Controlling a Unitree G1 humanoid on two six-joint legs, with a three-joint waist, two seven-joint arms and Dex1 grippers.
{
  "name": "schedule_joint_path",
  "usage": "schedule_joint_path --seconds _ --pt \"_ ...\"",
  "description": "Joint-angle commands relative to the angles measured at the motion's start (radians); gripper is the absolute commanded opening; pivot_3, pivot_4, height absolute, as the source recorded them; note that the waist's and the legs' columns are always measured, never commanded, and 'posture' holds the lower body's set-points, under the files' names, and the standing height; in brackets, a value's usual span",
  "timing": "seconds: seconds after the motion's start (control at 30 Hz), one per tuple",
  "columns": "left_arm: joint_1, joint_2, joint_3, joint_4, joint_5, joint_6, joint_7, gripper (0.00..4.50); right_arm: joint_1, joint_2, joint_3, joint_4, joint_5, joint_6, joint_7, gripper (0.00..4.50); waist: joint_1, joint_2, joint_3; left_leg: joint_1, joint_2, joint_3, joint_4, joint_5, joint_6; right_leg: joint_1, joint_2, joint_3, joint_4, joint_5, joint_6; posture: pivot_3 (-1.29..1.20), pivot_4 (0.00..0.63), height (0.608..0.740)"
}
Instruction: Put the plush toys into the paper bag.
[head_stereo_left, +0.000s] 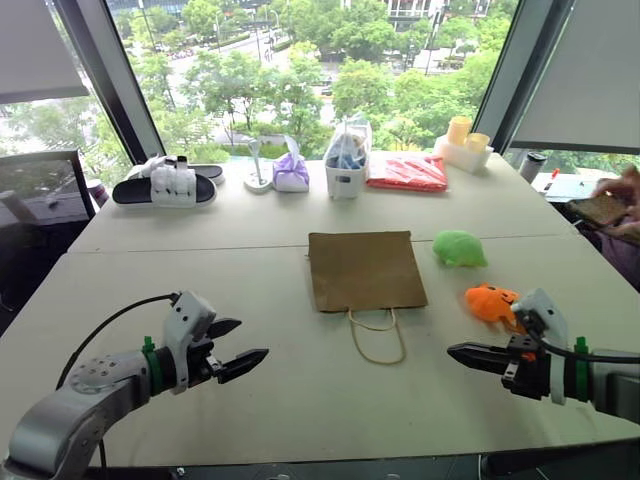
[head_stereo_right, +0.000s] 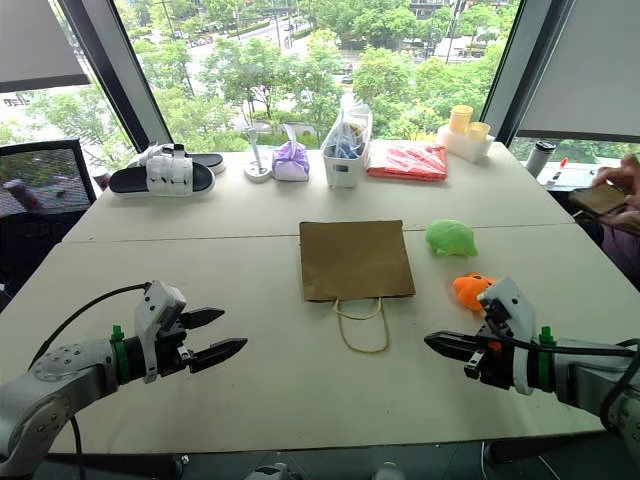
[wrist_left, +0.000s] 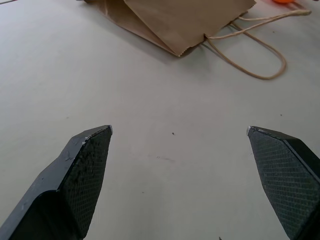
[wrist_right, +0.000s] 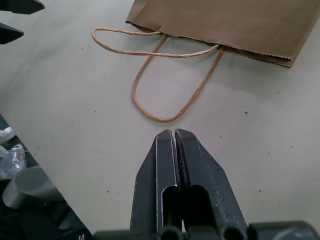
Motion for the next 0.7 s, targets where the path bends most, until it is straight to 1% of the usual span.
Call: schedule_joint_path --seconds 0.03,0.1,0.63,0.7 --pt "0.009 0.005 0.024 -0.036 0.001 -0.034 -0.009 4.43 -0.009 0.011 -0.003 -0.018 0.007 -0.011 -0.008 0.00 0.000 0.000 0.000 0.000 0.000 0.000 0.000 0.000 0.000 0.000 0.000 0.000 0.000 0.000 0.000 0.00 0.150 0.740" --pt "-0.001 -0.010 0.044 -0.028 -0.032 -0.018 0.000 4.43 -0.012 0.012 -0.002 -0.017 0.014 -0.006 -0.011 0.00 0.000 0.000 0.000 0.000 0.000 0.000 0.000 0.000 0.000 0.000 0.000 0.000 0.000 0.000 0.000 0.00 0.150 0.740" --pt "-0.025 0.014 0.025 0.002 -0.014 -0.025 -0.030 4.43 -0.012 0.027 0.012 -0.015 0.015 -0.006 -0.029 0.00 0.000 0.000 0.000 0.000 0.000 0.000 0.000 0.000 0.000 0.000 0.000 0.000 0.000 0.000 0.000 0.00 0.150 0.740" --pt "-0.032 0.024 0.033 0.026 -0.004 -0.041 -0.052 4.43 -0.027 0.036 0.028 0.002 -0.016 -0.024 -0.046 0.00 -0.001 0.000 0.000 0.000 0.000 0.000 0.000 0.000 0.000 0.000 0.000 0.000 0.000 0.000 0.000 0.00 0.150 0.740"
